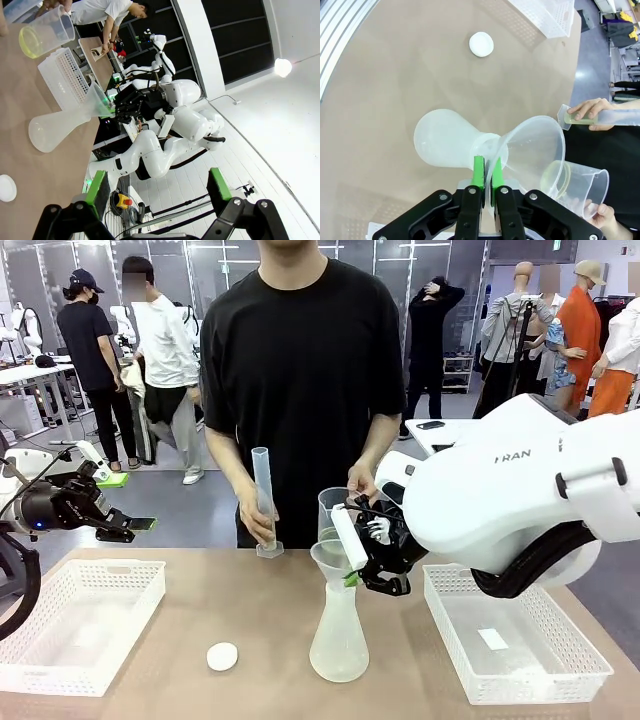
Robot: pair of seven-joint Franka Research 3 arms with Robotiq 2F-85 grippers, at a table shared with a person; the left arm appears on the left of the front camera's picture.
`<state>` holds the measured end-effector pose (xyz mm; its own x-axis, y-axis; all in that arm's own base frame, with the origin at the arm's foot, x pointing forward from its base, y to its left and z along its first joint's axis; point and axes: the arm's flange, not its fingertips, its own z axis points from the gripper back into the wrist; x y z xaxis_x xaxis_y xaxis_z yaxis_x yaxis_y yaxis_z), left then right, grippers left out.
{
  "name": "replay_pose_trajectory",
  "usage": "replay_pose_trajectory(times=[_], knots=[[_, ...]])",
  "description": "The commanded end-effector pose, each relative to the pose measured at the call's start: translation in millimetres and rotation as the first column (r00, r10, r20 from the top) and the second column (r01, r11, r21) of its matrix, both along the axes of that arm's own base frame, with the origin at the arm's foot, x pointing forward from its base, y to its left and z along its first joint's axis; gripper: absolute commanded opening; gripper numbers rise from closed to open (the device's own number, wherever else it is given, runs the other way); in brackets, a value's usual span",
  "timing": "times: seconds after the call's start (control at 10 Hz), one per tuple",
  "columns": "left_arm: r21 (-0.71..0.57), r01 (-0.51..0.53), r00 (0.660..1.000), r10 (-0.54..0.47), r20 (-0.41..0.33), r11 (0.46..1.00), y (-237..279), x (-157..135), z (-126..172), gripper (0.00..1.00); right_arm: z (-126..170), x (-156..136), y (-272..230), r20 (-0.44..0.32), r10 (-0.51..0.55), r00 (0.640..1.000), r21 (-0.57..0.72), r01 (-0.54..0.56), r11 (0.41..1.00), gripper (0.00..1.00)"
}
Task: Prepare the solutions needed for the experiment.
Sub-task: Pick up the Plastic Funnel and insert it into the Big flask.
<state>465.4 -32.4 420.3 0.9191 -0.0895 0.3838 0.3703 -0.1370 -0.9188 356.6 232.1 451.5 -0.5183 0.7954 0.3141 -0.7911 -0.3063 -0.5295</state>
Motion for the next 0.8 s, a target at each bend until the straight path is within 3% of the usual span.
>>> replay_pose_trajectory(times=[0.0,0.1,0.2,0.3,0.4,0.7], knots=[[-0.002,0.0,1.0,0.0,0.008,1.0,-0.5,0.5,1.6,1.0,-12.5,0.1,-6.3,0.025,0.023,0.999,0.021,-0.024,1.0,0.29],[-0.002,0.0,1.0,0.0,0.008,1.0,-0.5,0.5,1.6,1.0,-13.0,-1.1,-6.2,0.025,0.025,0.999,0.019,-0.026,0.999,0.29],[-0.002,0.0,1.0,0.0,0.008,1.0,-0.5,0.5,1.6,1.0,-13.2,-1.4,-6.1,0.025,0.025,0.999,0.014,-0.025,1.0,0.49],[-0.002,0.0,1.0,0.0,0.008,1.0,-0.5,0.5,1.6,1.0,-13.3,-2.2,-6.0,0.023,0.022,0.999,0.005,-0.022,1.0,0.37],[-0.002,0.0,1.0,0.0,0.008,1.0,-0.5,0.5,1.6,1.0,-12.2,-1.7,-7.9,0.019,0.019,1.0,-0.044,-0.018,0.999,0.37],[-0.002,0.0,1.0,0.0,0.008,1.0,-0.5,0.5,1.6,1.0,-1.0,0.5,0.2,0.004,0.006,1.0,-0.003,-0.006,1.0,0.37]])
